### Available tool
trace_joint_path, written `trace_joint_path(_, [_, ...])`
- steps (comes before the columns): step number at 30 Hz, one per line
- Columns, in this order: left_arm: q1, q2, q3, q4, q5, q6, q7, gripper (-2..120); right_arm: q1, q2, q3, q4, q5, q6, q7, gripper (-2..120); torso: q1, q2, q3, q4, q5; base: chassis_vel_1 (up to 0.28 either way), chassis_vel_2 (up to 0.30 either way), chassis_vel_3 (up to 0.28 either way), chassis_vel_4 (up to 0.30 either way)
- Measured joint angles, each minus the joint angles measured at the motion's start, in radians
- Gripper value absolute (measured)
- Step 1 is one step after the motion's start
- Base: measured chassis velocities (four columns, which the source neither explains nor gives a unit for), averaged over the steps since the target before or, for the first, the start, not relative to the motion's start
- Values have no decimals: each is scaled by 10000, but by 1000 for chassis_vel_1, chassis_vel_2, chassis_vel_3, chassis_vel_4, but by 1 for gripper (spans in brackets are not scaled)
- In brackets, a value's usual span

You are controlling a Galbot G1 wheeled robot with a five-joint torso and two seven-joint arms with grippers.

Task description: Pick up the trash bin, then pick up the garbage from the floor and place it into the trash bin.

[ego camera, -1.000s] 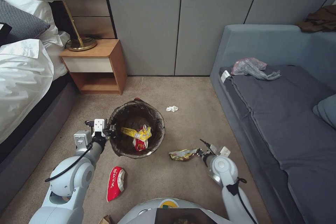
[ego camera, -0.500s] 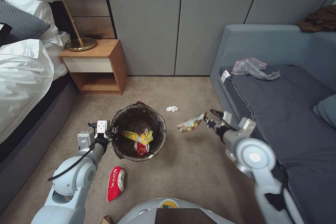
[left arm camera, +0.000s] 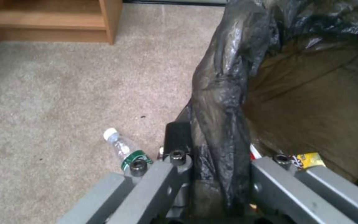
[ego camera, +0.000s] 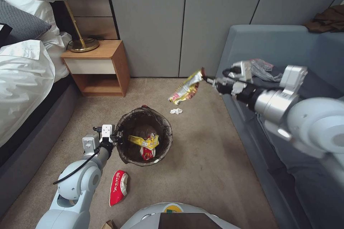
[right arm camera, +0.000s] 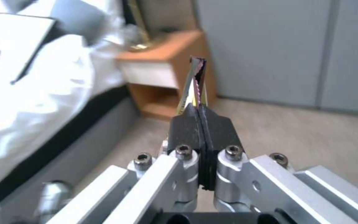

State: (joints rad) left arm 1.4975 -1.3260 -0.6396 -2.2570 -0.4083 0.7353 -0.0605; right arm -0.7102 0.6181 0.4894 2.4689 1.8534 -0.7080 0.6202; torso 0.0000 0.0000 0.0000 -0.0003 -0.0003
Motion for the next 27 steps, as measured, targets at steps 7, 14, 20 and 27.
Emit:
trace_joint_path(7, [-24,76,-8,37,27,14,6,0,2122,-981,-425,405,2644,-86,23,0,0,0,-1,-1,2,0,0,0,0])
trace_joint_path(14, [-73,91,45,65,49,14,3,0,2544,-1574,-1216,397,2787,-270,-655,0,0,0,-1,-3,3,0,0,0,0])
trace_joint_path(20, [-93,125,14,105,51,14,16,0,2609,-1584,-2993,360,1685,-291,-1025,0,0,0,-1,-3,3,0,0,0,0])
trace_joint_path(27, [-102,112,-84,108,18,14,41,0,3966,-414,-6236,-468,-321,-254,-1166,0,0,0,0,-2,3,0,0,0,0])
